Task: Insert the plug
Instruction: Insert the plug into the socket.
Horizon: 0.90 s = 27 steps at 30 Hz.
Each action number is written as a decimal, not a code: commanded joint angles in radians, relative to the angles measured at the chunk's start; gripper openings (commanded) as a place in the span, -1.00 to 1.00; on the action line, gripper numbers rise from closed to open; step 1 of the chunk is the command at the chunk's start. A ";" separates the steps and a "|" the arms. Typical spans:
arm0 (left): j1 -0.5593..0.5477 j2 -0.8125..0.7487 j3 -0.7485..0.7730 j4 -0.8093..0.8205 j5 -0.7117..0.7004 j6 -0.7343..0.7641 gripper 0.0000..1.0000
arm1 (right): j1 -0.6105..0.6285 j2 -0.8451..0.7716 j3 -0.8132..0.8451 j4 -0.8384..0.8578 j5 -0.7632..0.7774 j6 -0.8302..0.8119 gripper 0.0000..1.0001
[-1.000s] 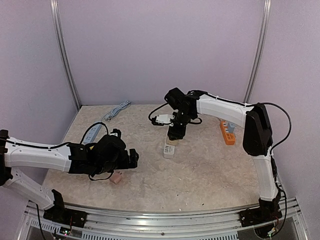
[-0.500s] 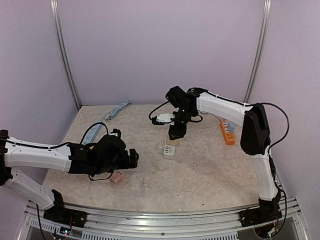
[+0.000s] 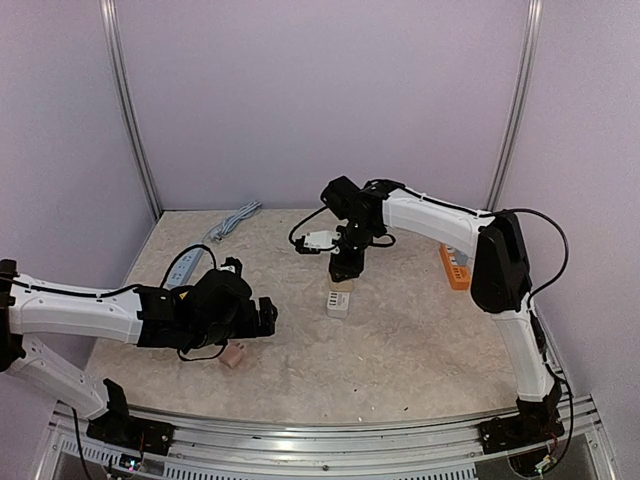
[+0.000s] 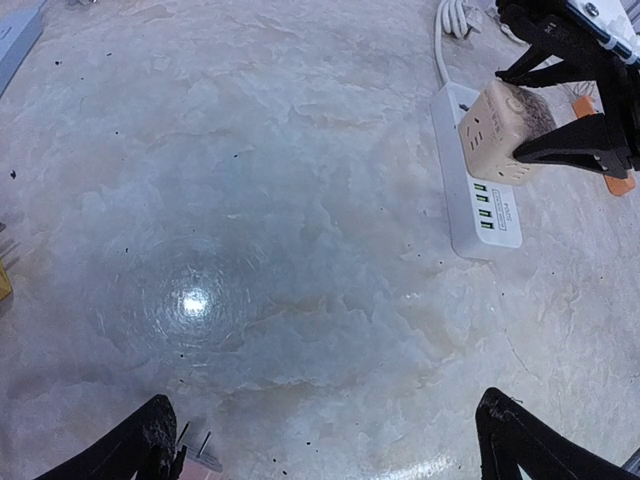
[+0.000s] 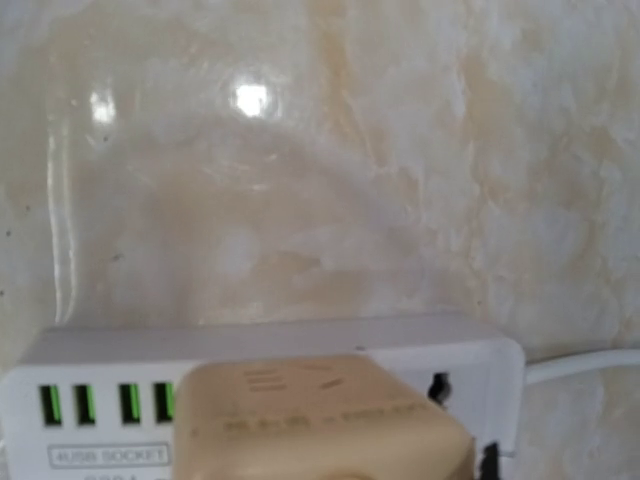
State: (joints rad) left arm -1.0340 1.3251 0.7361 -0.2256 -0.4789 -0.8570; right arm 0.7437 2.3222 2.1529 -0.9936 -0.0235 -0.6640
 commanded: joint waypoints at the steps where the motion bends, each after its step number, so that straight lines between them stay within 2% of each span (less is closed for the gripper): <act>1: -0.006 -0.009 0.022 -0.027 -0.017 -0.003 0.98 | 0.014 0.114 -0.052 -0.091 0.051 0.028 -0.29; 12: -0.006 -0.017 0.029 -0.034 -0.025 0.004 0.98 | -0.017 -0.005 -0.332 0.041 -0.032 0.075 -0.30; 19: -0.005 -0.016 0.041 -0.035 -0.022 0.014 0.98 | -0.039 -0.008 -0.418 0.080 -0.059 0.050 -0.30; 23: -0.006 -0.029 0.024 -0.031 -0.021 0.005 0.98 | -0.050 -0.039 -0.472 0.118 -0.069 0.026 -0.26; 27: -0.006 -0.027 0.022 -0.030 -0.016 -0.004 0.98 | -0.051 -0.075 -0.459 0.122 -0.079 0.021 -0.16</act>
State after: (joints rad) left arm -1.0340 1.3151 0.7490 -0.2420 -0.4847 -0.8562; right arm 0.7090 2.1498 1.7821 -0.6548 -0.1135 -0.6476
